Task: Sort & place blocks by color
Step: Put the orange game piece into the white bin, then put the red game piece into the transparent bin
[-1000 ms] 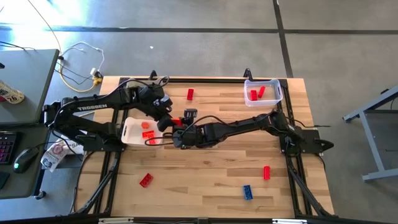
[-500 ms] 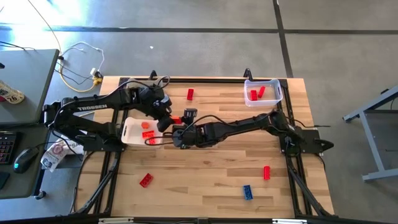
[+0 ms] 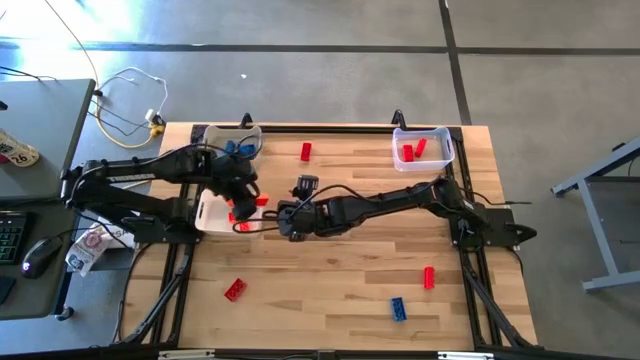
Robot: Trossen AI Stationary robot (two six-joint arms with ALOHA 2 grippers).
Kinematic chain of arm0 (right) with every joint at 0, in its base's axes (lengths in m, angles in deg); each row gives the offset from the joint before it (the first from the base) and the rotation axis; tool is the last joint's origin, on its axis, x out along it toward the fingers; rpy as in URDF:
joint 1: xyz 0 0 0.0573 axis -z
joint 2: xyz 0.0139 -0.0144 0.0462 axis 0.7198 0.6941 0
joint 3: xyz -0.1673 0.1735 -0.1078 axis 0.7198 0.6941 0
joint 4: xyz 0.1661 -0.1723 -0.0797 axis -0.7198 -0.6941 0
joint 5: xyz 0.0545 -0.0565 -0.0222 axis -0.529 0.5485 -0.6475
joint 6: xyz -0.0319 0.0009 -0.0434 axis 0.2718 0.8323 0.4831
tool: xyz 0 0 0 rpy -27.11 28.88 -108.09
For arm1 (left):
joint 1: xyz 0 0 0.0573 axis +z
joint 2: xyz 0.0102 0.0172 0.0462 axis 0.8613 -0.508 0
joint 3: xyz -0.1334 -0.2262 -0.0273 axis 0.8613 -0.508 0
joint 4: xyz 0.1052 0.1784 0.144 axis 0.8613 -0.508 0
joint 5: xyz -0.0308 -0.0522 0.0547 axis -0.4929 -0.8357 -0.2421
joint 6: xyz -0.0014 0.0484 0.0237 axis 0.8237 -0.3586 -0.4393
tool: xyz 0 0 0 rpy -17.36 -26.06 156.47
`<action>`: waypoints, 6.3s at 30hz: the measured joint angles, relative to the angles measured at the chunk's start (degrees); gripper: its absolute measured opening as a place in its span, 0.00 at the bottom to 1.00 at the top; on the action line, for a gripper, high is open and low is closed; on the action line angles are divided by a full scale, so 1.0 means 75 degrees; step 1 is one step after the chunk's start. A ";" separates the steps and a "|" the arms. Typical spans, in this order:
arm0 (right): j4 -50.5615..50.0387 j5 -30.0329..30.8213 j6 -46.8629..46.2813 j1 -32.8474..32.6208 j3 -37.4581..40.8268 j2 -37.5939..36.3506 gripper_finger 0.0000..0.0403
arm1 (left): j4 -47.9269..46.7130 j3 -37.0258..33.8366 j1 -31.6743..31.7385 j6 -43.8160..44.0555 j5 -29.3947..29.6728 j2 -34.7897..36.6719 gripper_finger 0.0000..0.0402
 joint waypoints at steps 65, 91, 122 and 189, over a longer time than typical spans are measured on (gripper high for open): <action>-0.1251 -0.1191 -0.1766 0.0307 0.0000 0.0006 0.51 | -0.0743 -0.0769 -0.5272 0.6641 0.0370 0.0431 0.49; -0.1401 -0.1198 -0.1947 0.0330 0.0000 0.0009 0.51 | 0.0783 -0.0766 -0.7720 0.9819 0.1166 -0.1760 0.48; -0.1540 -0.1223 -0.1964 0.0330 0.0000 0.0009 0.51 | 0.2260 -0.0764 -0.8227 1.0373 0.0666 -0.4188 0.48; 0.1248 -0.3694 0.4503 -0.1311 0.0003 0.0009 0.51 | 0.2834 -0.0752 -0.4480 0.1266 -0.1184 -0.1424 0.28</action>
